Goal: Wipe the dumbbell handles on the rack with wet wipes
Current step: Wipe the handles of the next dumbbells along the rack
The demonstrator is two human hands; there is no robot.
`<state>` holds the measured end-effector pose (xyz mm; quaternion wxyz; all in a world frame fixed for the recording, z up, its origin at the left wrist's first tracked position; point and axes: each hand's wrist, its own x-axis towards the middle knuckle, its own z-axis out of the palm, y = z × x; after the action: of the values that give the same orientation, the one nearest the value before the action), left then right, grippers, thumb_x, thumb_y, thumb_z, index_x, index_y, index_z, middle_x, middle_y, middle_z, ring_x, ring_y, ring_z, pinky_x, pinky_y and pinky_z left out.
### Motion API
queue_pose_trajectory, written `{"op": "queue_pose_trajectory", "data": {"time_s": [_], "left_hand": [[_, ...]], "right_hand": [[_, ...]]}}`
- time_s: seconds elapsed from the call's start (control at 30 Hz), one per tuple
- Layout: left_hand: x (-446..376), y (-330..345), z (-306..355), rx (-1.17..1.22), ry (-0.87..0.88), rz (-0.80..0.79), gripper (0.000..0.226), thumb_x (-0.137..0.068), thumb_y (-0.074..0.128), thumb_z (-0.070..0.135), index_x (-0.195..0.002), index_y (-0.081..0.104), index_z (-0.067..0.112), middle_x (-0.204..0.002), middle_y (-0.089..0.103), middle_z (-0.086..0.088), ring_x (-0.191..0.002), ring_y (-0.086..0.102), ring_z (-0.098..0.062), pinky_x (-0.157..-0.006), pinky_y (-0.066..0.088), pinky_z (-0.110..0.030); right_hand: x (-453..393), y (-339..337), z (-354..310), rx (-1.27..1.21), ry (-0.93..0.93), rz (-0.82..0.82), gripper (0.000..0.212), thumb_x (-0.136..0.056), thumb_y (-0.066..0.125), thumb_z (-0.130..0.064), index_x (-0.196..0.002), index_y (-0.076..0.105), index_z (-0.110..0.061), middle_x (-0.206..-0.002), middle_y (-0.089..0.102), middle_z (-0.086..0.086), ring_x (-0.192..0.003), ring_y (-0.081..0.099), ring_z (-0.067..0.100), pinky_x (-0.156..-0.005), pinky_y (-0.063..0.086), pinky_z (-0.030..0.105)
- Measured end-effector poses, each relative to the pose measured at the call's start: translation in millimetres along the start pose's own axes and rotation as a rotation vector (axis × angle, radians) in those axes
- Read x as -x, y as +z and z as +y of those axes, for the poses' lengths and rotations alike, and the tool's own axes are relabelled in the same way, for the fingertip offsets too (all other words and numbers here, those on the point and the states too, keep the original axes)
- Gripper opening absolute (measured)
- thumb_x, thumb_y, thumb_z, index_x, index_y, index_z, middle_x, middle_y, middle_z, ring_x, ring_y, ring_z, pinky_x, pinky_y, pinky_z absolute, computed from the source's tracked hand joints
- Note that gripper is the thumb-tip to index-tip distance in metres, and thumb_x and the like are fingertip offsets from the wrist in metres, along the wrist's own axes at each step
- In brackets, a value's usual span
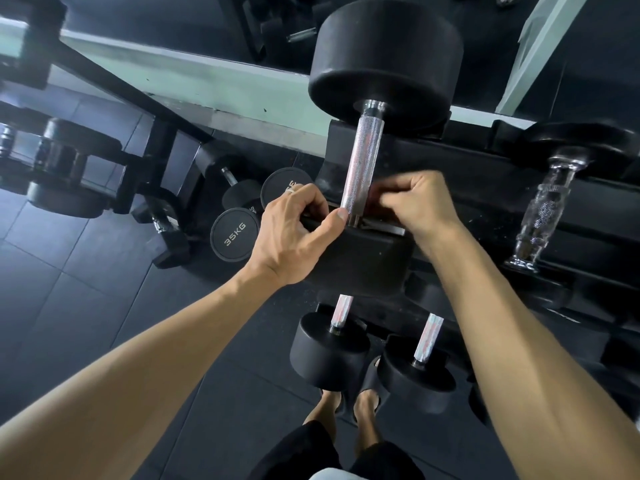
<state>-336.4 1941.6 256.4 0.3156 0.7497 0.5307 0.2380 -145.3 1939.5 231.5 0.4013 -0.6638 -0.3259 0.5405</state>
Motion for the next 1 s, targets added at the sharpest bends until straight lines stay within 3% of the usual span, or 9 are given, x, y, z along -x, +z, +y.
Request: {"op": "queue_pose_trajectory", "data": {"time_s": [0.1, 0.17, 0.27, 0.33, 0.53, 0.73, 0.83, 0.9, 1.0], "left_hand": [[0, 0, 0, -0.004, -0.004, 0.001, 0.040, -0.079, 0.052, 0.054, -0.070, 0.053, 0.015, -0.069, 0.052, 0.006, -0.066, 0.046, -0.007, -0.063, 0.033, -0.013], [0, 0, 0, -0.003, -0.002, -0.003, 0.041, -0.079, 0.053, 0.054, -0.070, 0.053, 0.014, -0.069, 0.053, 0.004, -0.066, 0.046, -0.008, -0.064, 0.035, -0.015], [0, 0, 1, 0.008, 0.001, -0.002, 0.039, -0.080, 0.053, 0.053, -0.070, 0.052, 0.016, -0.069, 0.053, 0.005, -0.066, 0.047, -0.008, -0.064, 0.036, -0.016], [0, 0, 1, 0.006, -0.001, -0.005, 0.038, -0.080, 0.053, 0.053, -0.070, 0.052, 0.017, -0.069, 0.054, 0.004, -0.066, 0.047, -0.009, -0.065, 0.036, -0.018], [0, 0, 1, -0.001, -0.005, -0.003, 0.040, -0.079, 0.053, 0.053, -0.070, 0.053, 0.015, -0.070, 0.055, 0.003, -0.068, 0.048, -0.011, -0.065, 0.036, -0.017], [-1, 0, 2, -0.006, -0.008, -0.002, 0.039, -0.079, 0.053, 0.053, -0.069, 0.053, 0.015, -0.070, 0.056, 0.002, -0.068, 0.049, -0.012, -0.066, 0.038, -0.021], [0, 0, 2, -0.006, -0.008, 0.002, 0.040, -0.079, 0.053, 0.052, -0.069, 0.053, 0.013, -0.070, 0.056, 0.000, -0.068, 0.049, -0.013, -0.065, 0.038, -0.022], [-1, -1, 2, -0.011, -0.010, -0.001, 0.040, -0.079, 0.053, 0.052, -0.069, 0.053, 0.013, -0.070, 0.055, 0.001, -0.068, 0.049, -0.013, -0.064, 0.038, -0.020], [-1, 0, 2, -0.014, -0.013, -0.003, 0.040, -0.079, 0.053, 0.052, -0.069, 0.053, 0.013, -0.069, 0.054, 0.002, -0.068, 0.048, -0.012, -0.065, 0.036, -0.019]], "right_hand": [[-16, 5, -20, -0.199, -0.039, 0.145, 0.031, -0.084, 0.067, 0.011, -0.075, 0.075, -0.018, -0.068, 0.074, -0.006, -0.067, 0.072, 0.009, -0.065, 0.058, 0.022], [-16, 2, -17, -0.196, -0.045, 0.132, 0.030, -0.084, 0.069, 0.007, -0.075, 0.075, -0.020, -0.071, 0.075, -0.005, -0.072, 0.073, 0.012, -0.070, 0.059, 0.026], [0, -6, 3, 0.098, -0.016, 0.006, 0.020, -0.079, 0.074, 0.000, -0.076, 0.078, -0.019, -0.080, 0.077, 0.004, -0.083, 0.075, 0.024, -0.083, 0.061, 0.044], [6, -7, 6, 0.201, -0.057, -0.031, 0.018, -0.079, 0.075, -0.002, -0.079, 0.079, -0.019, -0.081, 0.077, 0.003, -0.085, 0.074, 0.024, -0.087, 0.059, 0.046], [-29, 5, -31, -0.326, -0.128, 0.214, 0.027, -0.088, 0.065, 0.008, -0.088, 0.077, -0.016, -0.084, 0.076, -0.004, -0.084, 0.074, 0.013, -0.079, 0.060, 0.030], [0, -2, -9, -0.131, -0.070, 0.063, 0.022, -0.084, 0.073, 0.003, -0.081, 0.077, -0.018, -0.079, 0.077, -0.001, -0.080, 0.075, 0.014, -0.081, 0.059, 0.028], [-23, 1, -26, -0.301, -0.094, 0.164, 0.024, -0.085, 0.068, 0.009, -0.084, 0.076, -0.013, -0.082, 0.076, 0.001, -0.081, 0.074, 0.013, -0.076, 0.059, 0.026], [-39, 5, -33, -0.520, -0.055, 0.231, 0.021, -0.086, 0.068, 0.008, -0.087, 0.077, -0.011, -0.090, 0.077, 0.006, -0.090, 0.074, 0.020, -0.080, 0.060, 0.034], [-27, 6, -22, -0.514, 0.017, 0.165, 0.022, -0.088, 0.066, 0.006, -0.086, 0.076, -0.013, -0.090, 0.077, 0.004, -0.091, 0.074, 0.020, -0.081, 0.061, 0.034]]}}
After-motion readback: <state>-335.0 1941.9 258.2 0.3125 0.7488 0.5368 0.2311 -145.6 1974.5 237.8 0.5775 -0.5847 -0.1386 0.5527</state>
